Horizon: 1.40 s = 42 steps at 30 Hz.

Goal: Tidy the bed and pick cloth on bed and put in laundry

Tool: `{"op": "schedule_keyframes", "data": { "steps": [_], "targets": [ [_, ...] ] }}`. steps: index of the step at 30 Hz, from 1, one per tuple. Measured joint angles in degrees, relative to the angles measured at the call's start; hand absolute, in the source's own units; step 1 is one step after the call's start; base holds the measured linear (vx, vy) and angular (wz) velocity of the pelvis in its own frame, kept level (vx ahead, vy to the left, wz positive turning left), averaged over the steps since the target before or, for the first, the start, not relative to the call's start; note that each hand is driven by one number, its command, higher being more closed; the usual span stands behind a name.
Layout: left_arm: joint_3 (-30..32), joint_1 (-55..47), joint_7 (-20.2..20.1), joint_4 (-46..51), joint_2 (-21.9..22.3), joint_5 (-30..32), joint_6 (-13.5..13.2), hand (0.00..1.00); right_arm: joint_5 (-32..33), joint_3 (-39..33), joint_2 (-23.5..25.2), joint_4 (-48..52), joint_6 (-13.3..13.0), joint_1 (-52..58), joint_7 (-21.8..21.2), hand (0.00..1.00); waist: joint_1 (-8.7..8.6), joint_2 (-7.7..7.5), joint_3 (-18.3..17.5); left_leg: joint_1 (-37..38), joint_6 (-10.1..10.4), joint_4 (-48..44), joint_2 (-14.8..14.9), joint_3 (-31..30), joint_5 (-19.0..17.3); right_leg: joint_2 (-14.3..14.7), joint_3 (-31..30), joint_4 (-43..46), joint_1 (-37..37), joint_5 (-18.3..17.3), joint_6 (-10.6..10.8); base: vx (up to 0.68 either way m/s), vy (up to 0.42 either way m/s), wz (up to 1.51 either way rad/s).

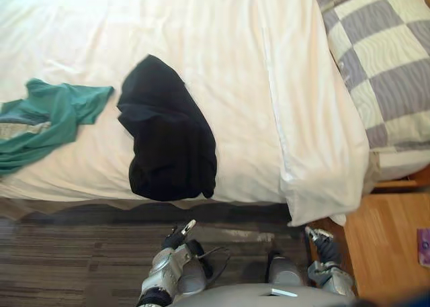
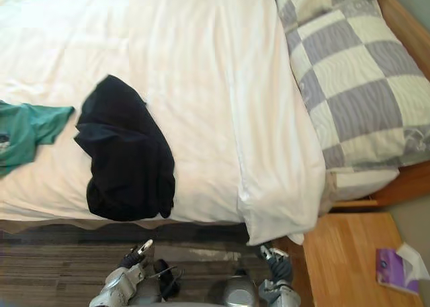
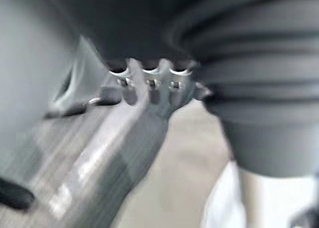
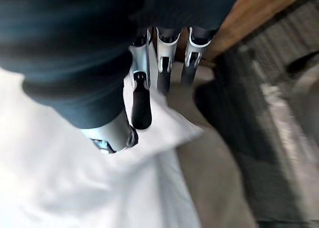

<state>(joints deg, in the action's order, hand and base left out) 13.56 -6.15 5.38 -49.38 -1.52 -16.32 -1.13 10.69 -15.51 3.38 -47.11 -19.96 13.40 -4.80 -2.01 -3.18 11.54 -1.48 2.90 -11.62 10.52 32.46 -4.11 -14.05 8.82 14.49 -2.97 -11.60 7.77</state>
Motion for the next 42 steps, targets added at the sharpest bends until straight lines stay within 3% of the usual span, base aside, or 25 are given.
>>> {"op": "schedule_keyframes", "data": {
  "steps": [2,5,7,9,10,12,14,15,16,17,18,19,20,21,22,23,24,25,27,30,32,33,36,38,42],
  "targets": [
    [0.54,-0.72,1.32,-0.29,0.03,-0.05,-2.31,0.0,0.51,0.41,0.01,-0.67,0.65,0.03,0.12,0.0,0.21,0.22,0.1,-0.8,-0.05,-4.29,0.91,-0.21,-1.25,0.03,0.28,-0.06,-1.14,0.13,0.17,0.06,-0.005,0.1],
    [0.64,-1.27,1.87,-0.23,0.35,0.2,-4.34,0.0,5.67,0.45,-0.76,-1.29,2.57,0.14,-0.57,0.0,1.45,1.17,0.01,-4.91,-1.12,-16.27,5.34,-1.9,-2.53,-0.21,1.28,1.17,-2.32,0.25,0.42,-0.03,0.019,0.05],
    [0.9,-1.85,1.11,-0.22,0.43,0.24,-4.84,0.0,6.15,0.38,-1.46,-1.14,2.72,-0.04,-1.43,0.0,1.55,1.09,-0.03,-4.82,-1.11,-16.19,5.01,-2.54,-2.52,-0.64,1.33,1.87,-1.64,0.23,0.44,-0.07,0.071,-0.09],
    [3.13,-2.55,0.19,-0.23,0.65,0.18,-5.95,0.0,5.91,-0.11,-2.01,-0.95,2.67,-0.11,-2.5,0.0,1.72,-0.94,0.18,-4.86,-0.77,-16.67,3.1,-4.1,-3.22,-3.22,0.37,1.61,-1.24,-0.03,0.75,-0.05,0.061,-0.26],
    [5.1,-3.15,-0.39,-0.17,1.13,0.06,-6.29,0.0,5.89,-1.17,-2.51,-0.73,2.51,-0.23,-2.9,0.0,2.0,-0.49,0.07,-5.46,-1.13,-20.33,5.57,-6.15,-5.82,-3.85,-0.79,1.2,-1.0,-0.22,0.49,-0.06,0.08,-0.43],
    [5.65,-4.1,-1.49,-0.18,2.32,0.05,-7.48,0.0,5.82,-2.29,-4.6,-1.5,1.99,-0.05,-3.52,0.0,1.6,1.07,-0.54,-4.16,-0.06,-20.96,11.93,-11.32,-6.2,-5.08,-2.66,2.73,1.1,-0.28,0.93,-0.11,0.268,-0.62],
    [5.47,-4.2,-3.12,-0.37,2.64,0.26,-8.57,0.0,4.15,-3.23,-5.35,-2.44,1.63,0.03,-4.08,0.0,1.44,1.67,-0.89,-2.11,1.14,-19.18,14.0,-14.64,-5.48,-8.04,-4.48,4.13,3.9,-0.86,4.12,-0.13,0.405,-0.35],
    [5.35,-4.21,-3.46,-0.42,2.77,0.27,-8.53,0.0,3.48,-3.52,-5.44,-2.46,1.44,0.02,-4.11,0.0,1.32,2.05,-1.1,-1.76,1.46,-18.92,13.99,-14.67,-5.29,-8.46,-4.71,4.26,4.28,-0.99,4.49,-0.15,0.485,0.18],
    [4.45,-3.94,-4.4,-0.4,2.72,0.63,-8.18,0.0,1.03,-3.96,-5.19,-3.93,0.95,0.82,-4.12,0.0,0.84,2.18,-1.34,-1.58,11.55,-18.86,12.79,-14.35,-11.66,-10.63,-5.05,3.2,3.93,0.32,5.8,-0.14,0.649,0.13],
    [4.27,-3.87,-5.07,-0.74,0.69,2.11,-7.27,0.0,-1.05,-3.71,-3.29,-6.93,0.98,0.51,-4.29,0.0,1.28,1.11,-1.2,-2.8,10.8,-22.16,11.26,-13.55,-13.79,-12.58,-5.42,0.57,2.73,5.15,5.84,-0.13,0.631,0.03],
    [4.27,-3.68,-5.0,-1.09,0.0,2.47,-6.82,0.0,-1.58,-3.09,-2.51,-7.76,0.99,0.47,-4.78,0.0,1.56,0.81,-1.6,-3.02,10.85,-22.82,11.05,-13.34,-14.37,-12.59,-4.47,-0.47,2.78,8.07,4.99,-0.1,0.621,-0.27],
    [4.38,-4.12,-4.88,-1.87,-1.13,2.47,-6.32,0.0,-1.54,-3.16,-2.03,-8.02,0.75,0.2,-5.69,0.0,1.8,0.61,-2.25,-2.91,10.15,-22.73,11.02,-12.39,-15.0,-12.46,-1.87,-2.89,2.76,14.44,2.9,-0.09,0.563,-0.44],
    [3.73,-4.15,-4.78,-3.19,-2.38,2.95,-5.69,0.0,-2.08,-1.21,-2.63,-8.92,0.33,-0.28,-6.66,0.0,2.26,0.46,-2.94,-1.68,8.67,-20.27,11.29,-10.0,-14.43,-11.94,2.85,-5.21,3.41,21.38,-2.79,-0.08,0.633,-0.63],
    [1.18,-3.88,-4.42,-4.16,-3.79,5.05,-5.69,0.0,-3.43,0.65,-3.3,-9.0,-0.97,-0.67,-8.07,0.0,2.62,0.17,-3.1,-0.14,7.3,-15.84,9.74,-7.67,-12.3,-11.28,8.43,-1.27,5.74,20.4,-4.43,-0.06,0.456,-0.53],
    [0.22,-3.78,-4.24,-4.36,-4.04,5.59,-5.67,0.0,-3.86,1.32,-3.69,-9.01,-1.35,-0.79,-8.43,0.0,2.45,0.19,-3.1,0.31,6.73,-14.15,9.01,-7.31,-11.4,-10.47,9.37,0.38,6.28,19.27,-4.22,-0.03,0.419,-0.29],
    [-2.31,-3.23,-3.98,-4.44,-4.42,6.71,-5.77,0.0,-6.47,3.57,-4.95,-9.03,-2.44,-1.48,-8.75,0.0,1.65,0.38,-3.12,1.74,5.36,-8.53,6.6,-6.41,-8.49,-6.49,9.48,5.02,7.36,13.86,-3.15,0.01,0.297,-0.01],
    [-3.66,-3.03,-3.98,-4.69,-4.39,6.85,-5.78,0.0,-7.74,5.17,-5.99,-9.03,-2.81,-2.13,-8.84,0.0,1.35,0.76,-3.11,2.45,4.68,-5.9,5.34,-6.22,-7.11,-4.07,9.09,6.77,7.9,10.03,-3.3,0.04,0.305,0.13],
    [-6.48,-1.7,-4.04,-5.59,-4.22,6.92,-5.7,0.0,-9.61,7.8,-7.55,-8.87,-3.11,-2.94,-9.07,0.0,0.66,1.74,-3.0,2.74,3.77,-2.53,3.7,-6.38,-5.09,0.63,7.73,8.44,7.95,4.54,-3.29,0.05,0.154,0.2],
    [-9.34,-0.2,-4.1,-5.73,-3.91,6.94,-5.5,0.0,-11.02,10.31,-8.75,-8.97,-3.1,-4.03,-9.02,0.0,0.23,2.36,-2.71,2.63,3.28,-0.47,1.62,-7.51,-3.41,5.18,6.06,5.03,5.96,0.56,-3.94,0.04,0.113,0.38],
    [-14.79,1.83,-4.06,-5.07,-2.85,6.91,-4.22,0.0,-9.81,14.15,-10.96,-8.96,-3.24,-5.76,-8.65,0.0,-0.98,3.42,-2.58,2.4,2.65,3.78,-1.82,-13.67,0.3,5.48,2.8,1.38,2.94,-0.26,-5.21,0.03,0.017,0.79],
    [-15.84,2.55,-3.94,-4.84,-2.28,6.93,-4.18,0.0,-7.84,15.73,-11.29,-9.12,-2.84,-6.09,-8.36,0.0,-0.33,3.42,-1.8,2.04,3.07,3.81,-1.91,-15.66,0.61,5.62,3.15,0.07,1.72,-0.99,-6.31,-0.01,-0.088,0.72],
    [-15.67,2.72,-3.45,-3.59,-1.22,6.87,-4.34,0.0,-5.94,18.21,-11.01,-8.96,-1.25,-8.72,-7.7,0.0,0.51,3.74,-1.61,-0.24,2.54,2.58,-1.87,-16.25,1.06,5.44,4.05,-0.03,2.3,-1.68,-5.4,-0.06,-0.09,0.3],
    [-15.81,2.78,-3.49,-2.27,0.09,6.71,-4.84,0.0,-5.58,19.98,-10.67,-8.97,0.87,-11.13,-6.57,0.0,0.56,4.86,-0.38,-3.62,2.68,-1.87,-1.69,-16.11,1.14,3.98,6.08,0.46,2.54,-2.25,-4.74,-0.06,-0.023,0.41],
    [-15.57,1.79,-4.17,0.1,0.69,6.84,-6.04,0.0,-5.35,19.77,-9.93,-8.3,4.61,-10.65,-4.03,0.0,0.96,5.46,0.2,-6.61,1.74,-7.91,-1.23,-12.36,2.35,1.6,9.24,2.27,1.61,-3.02,-4.19,-0.08,0.052,0.65],
    [-15.08,0.52,-5.06,1.28,0.21,6.9,-6.96,0.0,-3.0,17.62,-9.99,-6.78,6.09,-10.34,-2.83,0.0,1.36,5.25,0.03,-6.08,1.41,-6.14,-3.27,-11.2,2.55,-1.16,9.72,4.58,2.7,-4.91,-3.04,-0.08,0.08,0.21]
  ]
}}
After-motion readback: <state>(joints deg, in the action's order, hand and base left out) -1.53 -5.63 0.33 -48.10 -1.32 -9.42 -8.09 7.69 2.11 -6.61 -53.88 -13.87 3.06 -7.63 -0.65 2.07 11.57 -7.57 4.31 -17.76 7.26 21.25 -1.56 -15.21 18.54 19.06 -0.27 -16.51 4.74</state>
